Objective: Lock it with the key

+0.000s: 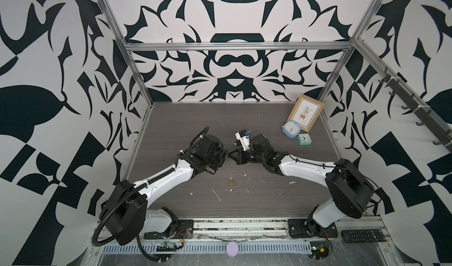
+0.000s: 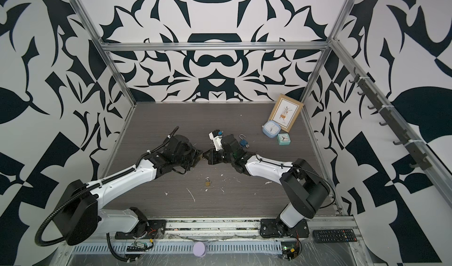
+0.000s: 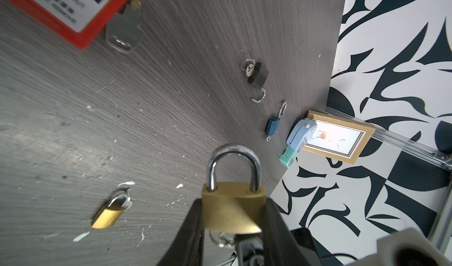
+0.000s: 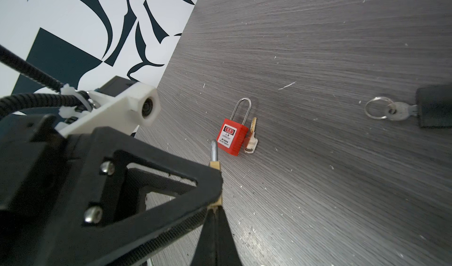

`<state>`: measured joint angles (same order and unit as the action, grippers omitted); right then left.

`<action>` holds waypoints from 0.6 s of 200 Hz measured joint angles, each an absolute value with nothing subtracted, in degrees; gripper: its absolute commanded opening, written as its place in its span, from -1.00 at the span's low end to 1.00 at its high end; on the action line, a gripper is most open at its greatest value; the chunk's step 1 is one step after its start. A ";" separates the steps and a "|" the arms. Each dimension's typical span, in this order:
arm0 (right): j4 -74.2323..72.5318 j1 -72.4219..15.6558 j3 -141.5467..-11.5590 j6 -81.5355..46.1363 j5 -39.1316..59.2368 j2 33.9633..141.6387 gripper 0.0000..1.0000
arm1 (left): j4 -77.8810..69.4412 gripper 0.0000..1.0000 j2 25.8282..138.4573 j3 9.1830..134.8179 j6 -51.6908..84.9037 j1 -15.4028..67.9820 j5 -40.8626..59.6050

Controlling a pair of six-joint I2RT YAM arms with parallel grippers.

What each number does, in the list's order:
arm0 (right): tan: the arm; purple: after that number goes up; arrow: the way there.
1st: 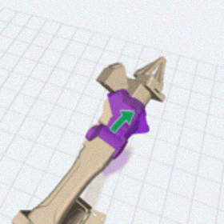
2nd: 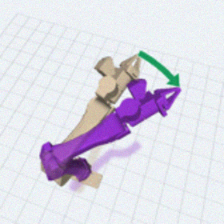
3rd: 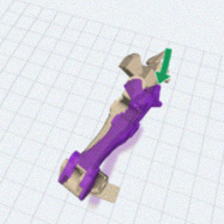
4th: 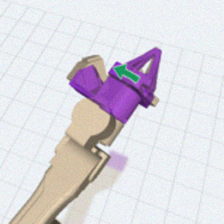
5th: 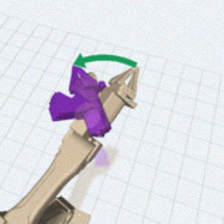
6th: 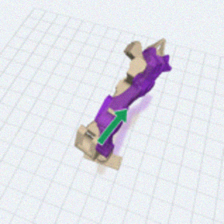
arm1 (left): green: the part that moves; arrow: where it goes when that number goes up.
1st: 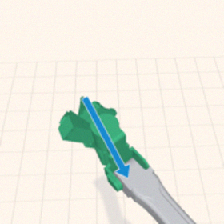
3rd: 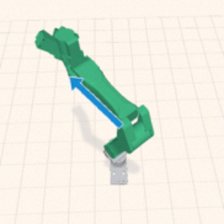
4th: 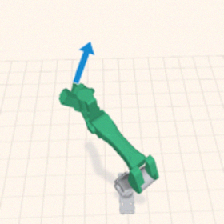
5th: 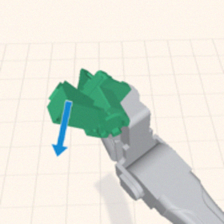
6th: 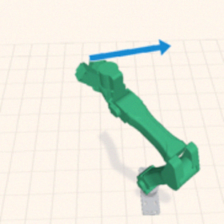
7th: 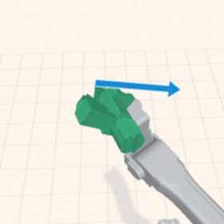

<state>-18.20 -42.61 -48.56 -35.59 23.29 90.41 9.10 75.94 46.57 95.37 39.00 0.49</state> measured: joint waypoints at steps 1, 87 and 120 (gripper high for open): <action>-18.26 -42.61 -48.51 -35.62 23.33 90.39 -1.00 | 9.10 -1.00 75.94 46.57 95.35 38.98 0.49; -22.85 -41.93 -36.60 -36.07 23.57 82.43 -1.00 | 10.07 -1.00 76.20 47.83 88.44 29.52 5.52; -20.58 -40.84 -33.61 -36.42 23.57 79.99 -1.00 | 10.55 -1.00 76.58 50.63 83.40 27.88 4.71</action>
